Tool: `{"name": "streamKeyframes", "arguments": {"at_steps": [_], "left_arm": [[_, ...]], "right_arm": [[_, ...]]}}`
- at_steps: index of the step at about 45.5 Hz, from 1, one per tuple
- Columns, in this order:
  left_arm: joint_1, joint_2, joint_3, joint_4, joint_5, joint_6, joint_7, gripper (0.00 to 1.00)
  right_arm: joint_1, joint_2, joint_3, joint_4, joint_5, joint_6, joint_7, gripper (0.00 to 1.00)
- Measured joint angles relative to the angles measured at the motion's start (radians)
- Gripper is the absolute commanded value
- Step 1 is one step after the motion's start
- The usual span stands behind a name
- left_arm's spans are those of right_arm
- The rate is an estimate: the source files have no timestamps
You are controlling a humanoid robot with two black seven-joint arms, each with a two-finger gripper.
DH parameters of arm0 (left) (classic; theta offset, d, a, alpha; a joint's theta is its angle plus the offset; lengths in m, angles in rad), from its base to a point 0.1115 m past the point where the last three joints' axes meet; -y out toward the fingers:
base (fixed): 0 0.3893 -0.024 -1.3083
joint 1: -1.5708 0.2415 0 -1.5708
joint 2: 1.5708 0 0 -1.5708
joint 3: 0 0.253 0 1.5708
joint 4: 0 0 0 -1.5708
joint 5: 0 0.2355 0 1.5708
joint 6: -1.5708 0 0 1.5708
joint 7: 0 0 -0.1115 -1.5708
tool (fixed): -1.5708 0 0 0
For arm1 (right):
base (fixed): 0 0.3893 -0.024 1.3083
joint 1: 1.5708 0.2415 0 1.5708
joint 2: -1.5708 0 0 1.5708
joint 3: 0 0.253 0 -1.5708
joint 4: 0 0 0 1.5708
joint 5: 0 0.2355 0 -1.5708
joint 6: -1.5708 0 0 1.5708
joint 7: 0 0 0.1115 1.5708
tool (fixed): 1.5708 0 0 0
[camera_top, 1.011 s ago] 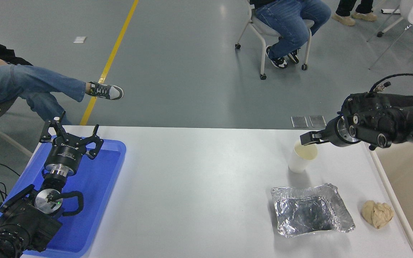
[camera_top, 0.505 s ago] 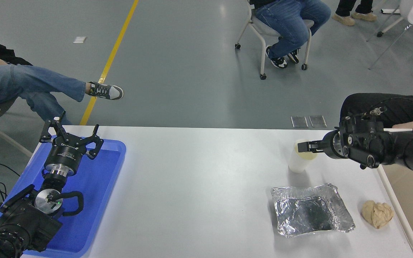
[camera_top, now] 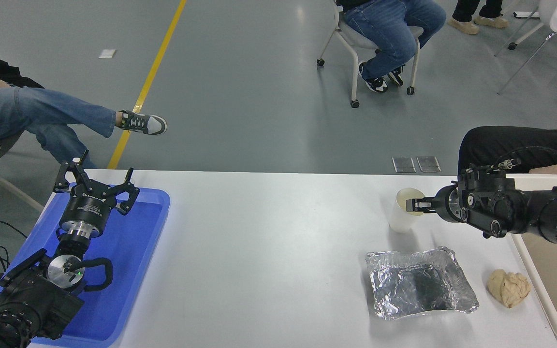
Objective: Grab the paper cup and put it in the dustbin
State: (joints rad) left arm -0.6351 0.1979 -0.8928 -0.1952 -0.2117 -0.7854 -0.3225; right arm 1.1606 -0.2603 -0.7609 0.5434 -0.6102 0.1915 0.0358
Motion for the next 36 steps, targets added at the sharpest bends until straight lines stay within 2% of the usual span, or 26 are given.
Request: {"name": "streamKeyframes", "arguments": {"at_steps": [24, 36], "left_arm": [[0.000, 0.000, 0.000, 0.000, 0.000, 0.000, 0.000, 1.00], [-0.001, 0.000, 0.000, -0.001, 0.000, 0.000, 0.000, 1.00]], "right_arm": [[0.049, -0.009, 0.001, 0.028, 0.003, 0.013, 0.005, 0.00], [0.219, -0.104, -0.036, 0.181, 0.007, 0.077, 0.005, 0.00]]}}
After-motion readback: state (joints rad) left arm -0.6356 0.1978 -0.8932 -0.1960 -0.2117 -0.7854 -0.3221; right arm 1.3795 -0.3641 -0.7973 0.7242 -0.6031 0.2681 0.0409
